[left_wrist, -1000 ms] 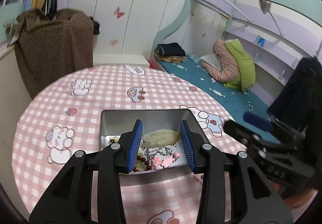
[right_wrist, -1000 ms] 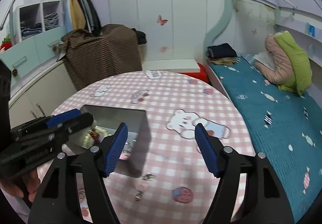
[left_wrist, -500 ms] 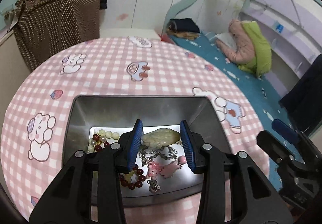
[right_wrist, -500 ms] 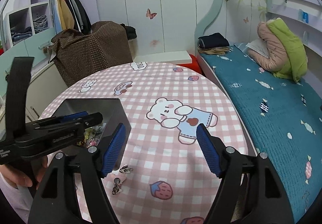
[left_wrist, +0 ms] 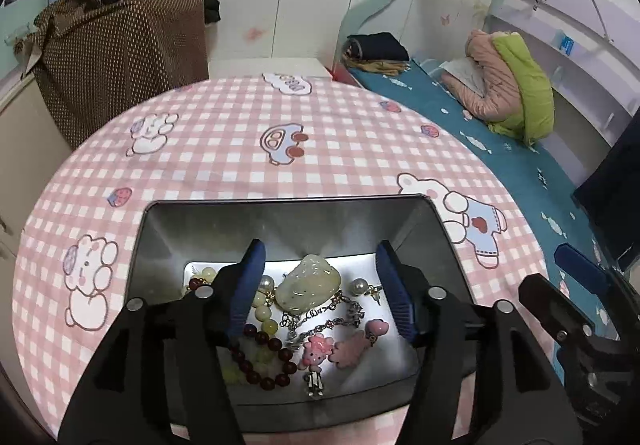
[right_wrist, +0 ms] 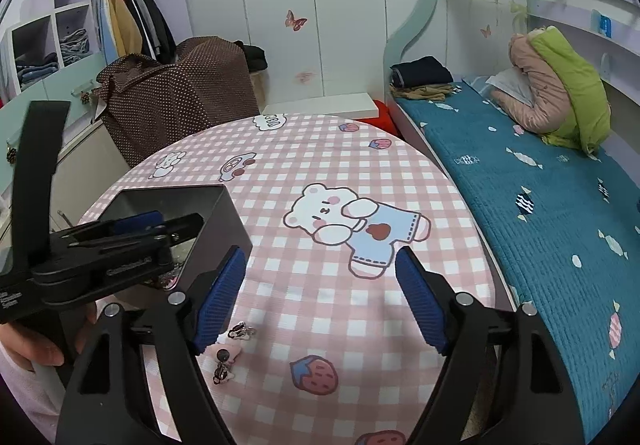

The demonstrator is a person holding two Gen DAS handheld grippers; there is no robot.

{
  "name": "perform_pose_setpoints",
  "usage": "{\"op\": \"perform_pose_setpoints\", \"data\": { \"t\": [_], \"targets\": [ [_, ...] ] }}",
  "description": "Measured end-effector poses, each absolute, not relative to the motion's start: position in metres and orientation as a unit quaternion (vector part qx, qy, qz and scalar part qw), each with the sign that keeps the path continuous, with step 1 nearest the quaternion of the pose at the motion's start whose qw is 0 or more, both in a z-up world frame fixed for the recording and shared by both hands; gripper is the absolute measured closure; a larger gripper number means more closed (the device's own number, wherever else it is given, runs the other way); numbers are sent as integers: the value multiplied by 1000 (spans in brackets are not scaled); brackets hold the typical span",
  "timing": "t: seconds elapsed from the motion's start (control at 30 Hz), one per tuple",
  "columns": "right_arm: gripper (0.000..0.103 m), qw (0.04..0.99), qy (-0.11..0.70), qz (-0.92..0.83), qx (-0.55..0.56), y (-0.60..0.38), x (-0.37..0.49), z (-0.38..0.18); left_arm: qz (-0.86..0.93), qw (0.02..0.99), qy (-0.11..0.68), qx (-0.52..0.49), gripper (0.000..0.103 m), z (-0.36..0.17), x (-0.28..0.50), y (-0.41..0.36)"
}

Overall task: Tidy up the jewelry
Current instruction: 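Withdraw both tools toward the remaining small silver earrings, then grasp a silver earring with the right gripper while the left grasps another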

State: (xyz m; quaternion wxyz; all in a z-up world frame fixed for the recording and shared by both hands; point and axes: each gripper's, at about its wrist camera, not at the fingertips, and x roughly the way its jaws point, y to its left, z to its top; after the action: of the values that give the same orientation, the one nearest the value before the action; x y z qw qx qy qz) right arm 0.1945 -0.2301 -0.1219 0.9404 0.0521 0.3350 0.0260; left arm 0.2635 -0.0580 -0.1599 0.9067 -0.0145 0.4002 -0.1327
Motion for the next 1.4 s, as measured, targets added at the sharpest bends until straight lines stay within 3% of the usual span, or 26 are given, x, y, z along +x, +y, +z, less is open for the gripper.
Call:
{"op": "perform_pose_setpoints", "data": {
  "t": [0.17,0.3,0.6,0.8,0.87,0.97,1.03,1.13,1.17,1.27,1.4],
  "targets": [
    [28,941,333,20,49,-233,189,-120,-141,905,400,-19,41,-154,254,-56],
    [28,941,334,14,47,-238,184,-120,-148,911,384,-11,29,-142,238,-57],
    [28,926,367,81,36,-218,174,-141,-135,922,363,8,25,-130,197,-43],
    [50,909,391,144,4,-186,169,-156,-113,928,352,36,24,-131,173,-33],
    [69,902,404,154,-13,-176,169,-165,-121,926,357,32,24,-130,167,-31],
    [90,906,394,144,-50,-172,165,-169,-141,922,360,30,24,-129,157,-35],
    [90,905,399,146,-22,-185,166,-168,-167,915,365,31,24,-132,151,-43],
    [90,911,396,117,-15,-206,164,-166,-195,906,373,32,31,-141,152,-58],
    [90,912,394,113,-8,-212,164,-164,-193,902,385,33,40,-148,156,-63],
    [90,919,384,95,3,-232,158,-157,-188,894,407,22,54,-165,169,-68],
    [90,923,375,80,15,-250,153,-152,-173,892,418,14,56,-174,184,-68]
  ]
}}
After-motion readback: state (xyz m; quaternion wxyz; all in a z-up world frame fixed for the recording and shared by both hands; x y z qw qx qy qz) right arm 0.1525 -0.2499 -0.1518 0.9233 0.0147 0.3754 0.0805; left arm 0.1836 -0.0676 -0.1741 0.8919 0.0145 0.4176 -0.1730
